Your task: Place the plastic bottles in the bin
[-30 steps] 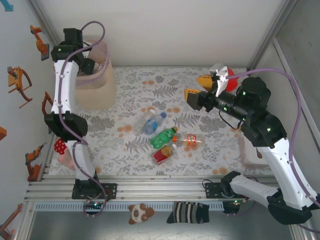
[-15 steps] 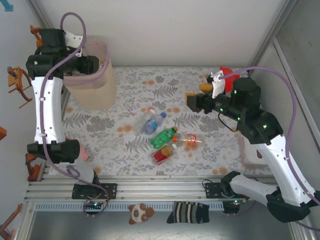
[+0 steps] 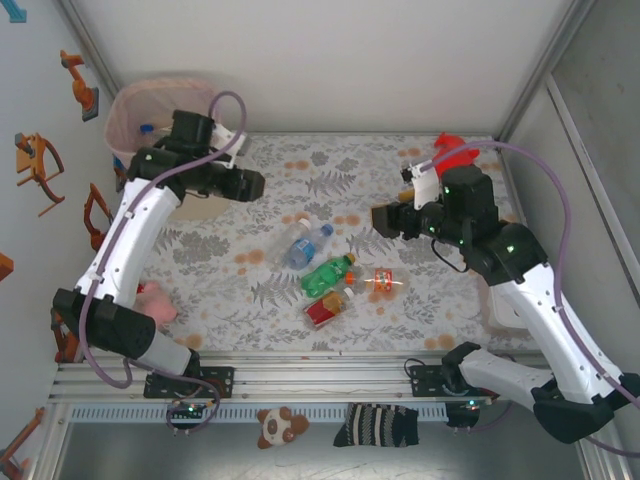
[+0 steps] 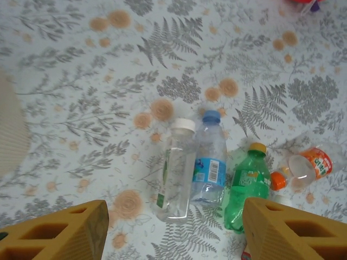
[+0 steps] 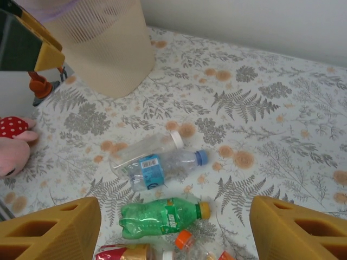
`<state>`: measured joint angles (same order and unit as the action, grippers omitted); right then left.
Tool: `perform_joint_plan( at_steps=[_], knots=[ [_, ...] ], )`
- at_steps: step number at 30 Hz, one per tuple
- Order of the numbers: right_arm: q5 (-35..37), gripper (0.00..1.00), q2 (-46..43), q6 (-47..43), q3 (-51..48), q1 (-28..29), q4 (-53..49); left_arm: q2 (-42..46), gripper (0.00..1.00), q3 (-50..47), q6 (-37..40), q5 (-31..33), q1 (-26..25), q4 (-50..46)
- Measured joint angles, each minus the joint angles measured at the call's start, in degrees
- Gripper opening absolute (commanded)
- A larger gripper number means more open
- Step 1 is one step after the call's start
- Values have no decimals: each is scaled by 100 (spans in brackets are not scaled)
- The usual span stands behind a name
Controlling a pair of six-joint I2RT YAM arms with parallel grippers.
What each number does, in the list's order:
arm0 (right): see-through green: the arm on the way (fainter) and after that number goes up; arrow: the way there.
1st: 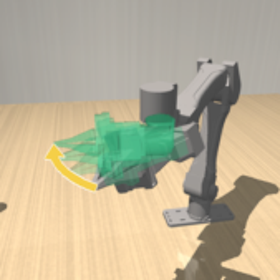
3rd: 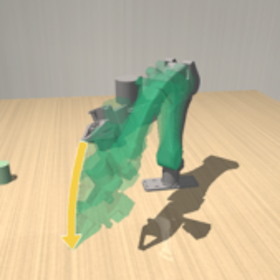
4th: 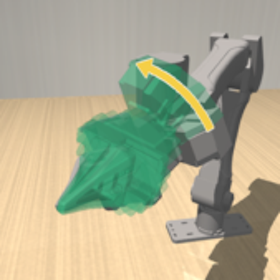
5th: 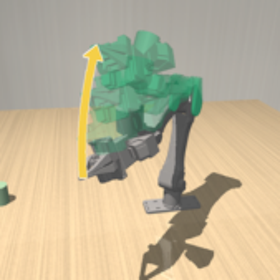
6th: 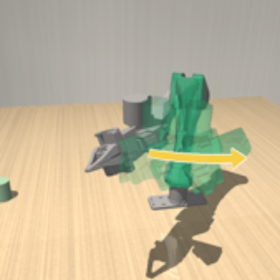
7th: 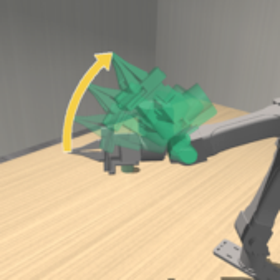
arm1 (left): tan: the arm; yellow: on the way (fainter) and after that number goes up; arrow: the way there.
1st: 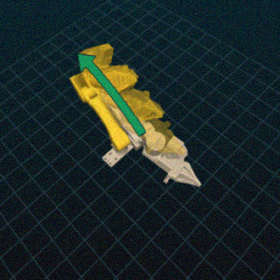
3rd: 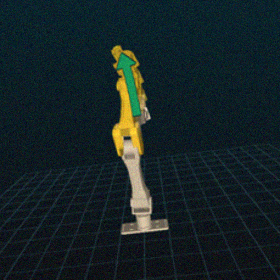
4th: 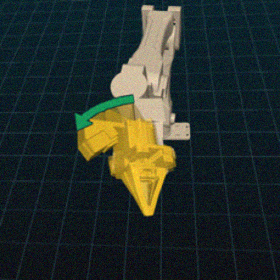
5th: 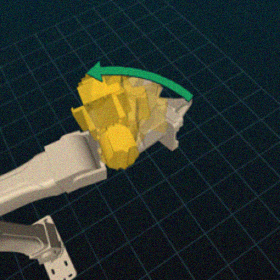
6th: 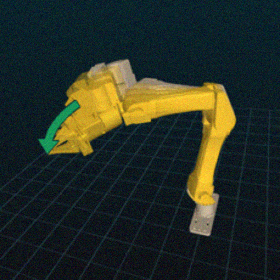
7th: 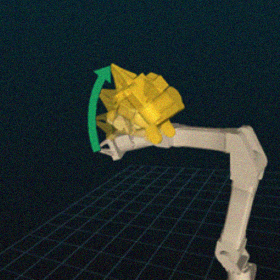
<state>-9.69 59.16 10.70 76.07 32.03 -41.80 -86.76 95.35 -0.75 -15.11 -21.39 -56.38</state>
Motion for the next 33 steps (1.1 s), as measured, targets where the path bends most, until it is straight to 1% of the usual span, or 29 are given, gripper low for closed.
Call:
perform_joint_plan(
  at_steps=[6,12,18,22,33],
  knots=[
    [68,71,-31,22,-232,0,-61,-240,64,-719,-57,232,-522,369],
    [192,71,-68,94,-348,0,-90,-938,64,-800,0,426,-809,533],
    [232,70,-61,151,-348,0,-114,-1768,64,-678,96,487,-859,636],
    [232,71,-59,199,-348,0,-125,-2223,67,-411,160,498,-859,680],
    [289,70,-149,238,-341,0,-208,-2966,68,-44,160,461,-935,841]
  ],
)
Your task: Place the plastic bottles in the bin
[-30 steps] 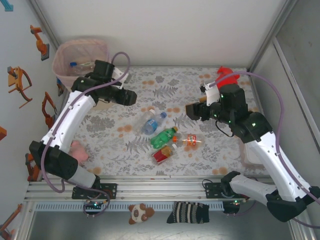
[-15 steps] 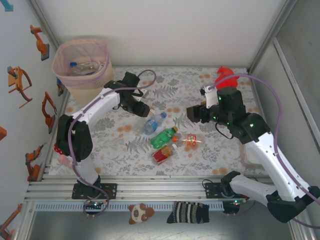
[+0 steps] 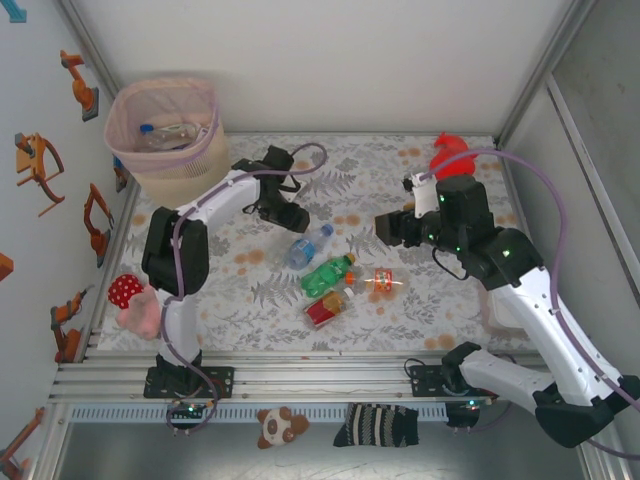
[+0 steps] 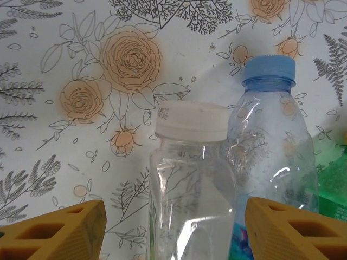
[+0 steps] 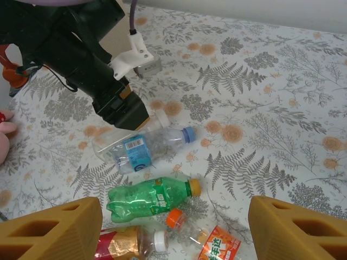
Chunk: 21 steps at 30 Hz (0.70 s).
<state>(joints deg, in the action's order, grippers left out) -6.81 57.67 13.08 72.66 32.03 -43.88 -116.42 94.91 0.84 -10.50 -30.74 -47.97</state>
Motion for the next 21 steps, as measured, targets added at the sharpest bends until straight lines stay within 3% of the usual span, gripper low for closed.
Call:
perform_joint_plan(
  at_steps=[15,21],
  knots=[
    [50,70,-125,61,-2,0,-48,-339,68,118,131,0,-33,-98],
    [105,70,-177,63,-2,0,-50,-505,61,315,151,2,-33,-157]
  ],
)
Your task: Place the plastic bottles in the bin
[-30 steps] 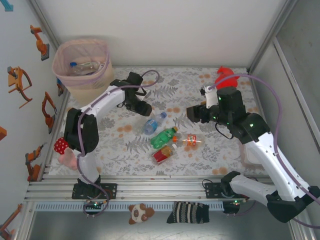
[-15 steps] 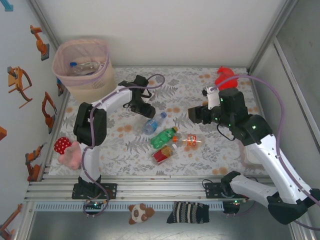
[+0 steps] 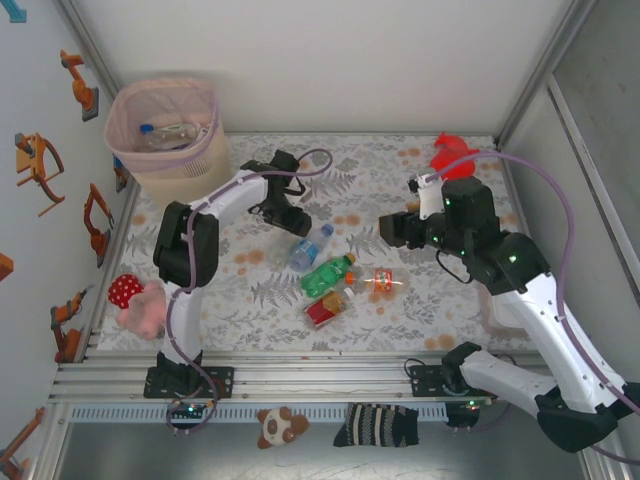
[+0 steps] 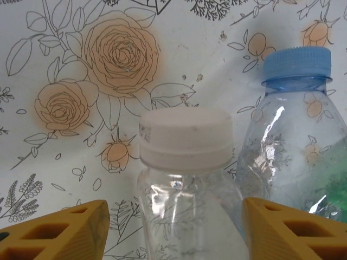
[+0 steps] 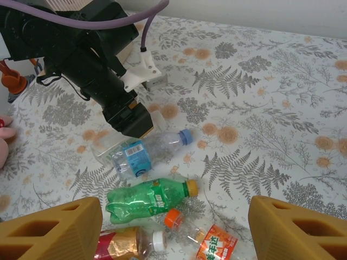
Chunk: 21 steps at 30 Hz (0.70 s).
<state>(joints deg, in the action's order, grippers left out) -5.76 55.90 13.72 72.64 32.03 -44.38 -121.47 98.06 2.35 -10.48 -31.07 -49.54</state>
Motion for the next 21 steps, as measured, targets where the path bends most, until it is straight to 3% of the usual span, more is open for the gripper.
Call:
perform_joint_plan(
  at_steps=[11,21],
  knots=[
    [52,70,-11,0,0,0,0,-170,62,166,-2,46,0,-144],
    [55,71,-11,0,0,0,0,-282,51,195,-2,131,0,-247]
  ],
)
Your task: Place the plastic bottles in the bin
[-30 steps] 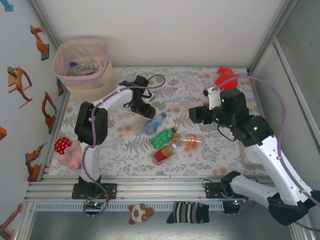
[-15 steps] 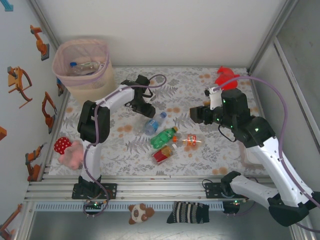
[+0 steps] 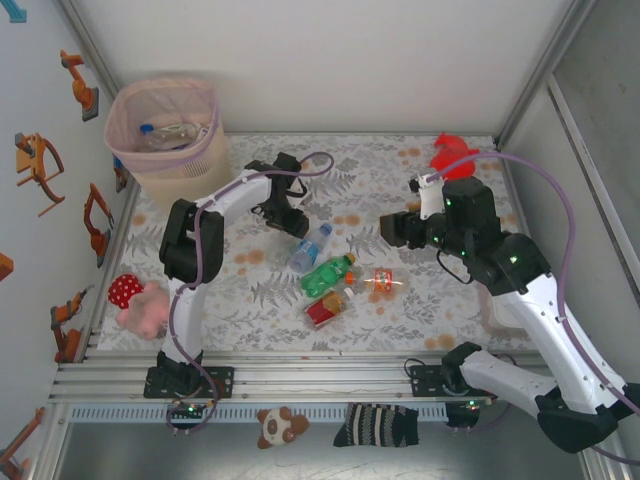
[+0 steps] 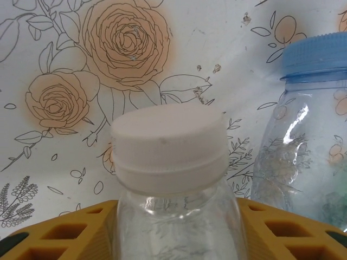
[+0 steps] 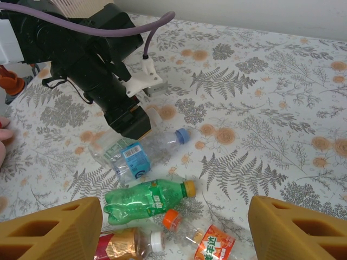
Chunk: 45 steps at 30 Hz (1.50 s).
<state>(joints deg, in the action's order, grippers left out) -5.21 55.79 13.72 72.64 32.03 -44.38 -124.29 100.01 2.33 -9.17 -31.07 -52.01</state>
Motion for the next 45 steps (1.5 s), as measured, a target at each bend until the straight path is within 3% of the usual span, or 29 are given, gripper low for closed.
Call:
perform_joint_plan(
  at_steps=[11,21,33,40,45],
  knots=[
    [20,70,0,-2,0,0,0,302,45,0,0,446,125,-96],
    [20,71,22,-22,0,0,7,1735,34,0,-70,485,367,-68],
    [15,70,120,-24,0,0,72,3491,19,-393,-1021,-752,1154,1174],
    [13,70,142,-39,0,0,179,3799,14,-404,-2004,-1746,1840,2173],
    [4,70,195,-46,0,0,181,3818,9,-413,-2896,-2079,2511,2946]
  ],
)
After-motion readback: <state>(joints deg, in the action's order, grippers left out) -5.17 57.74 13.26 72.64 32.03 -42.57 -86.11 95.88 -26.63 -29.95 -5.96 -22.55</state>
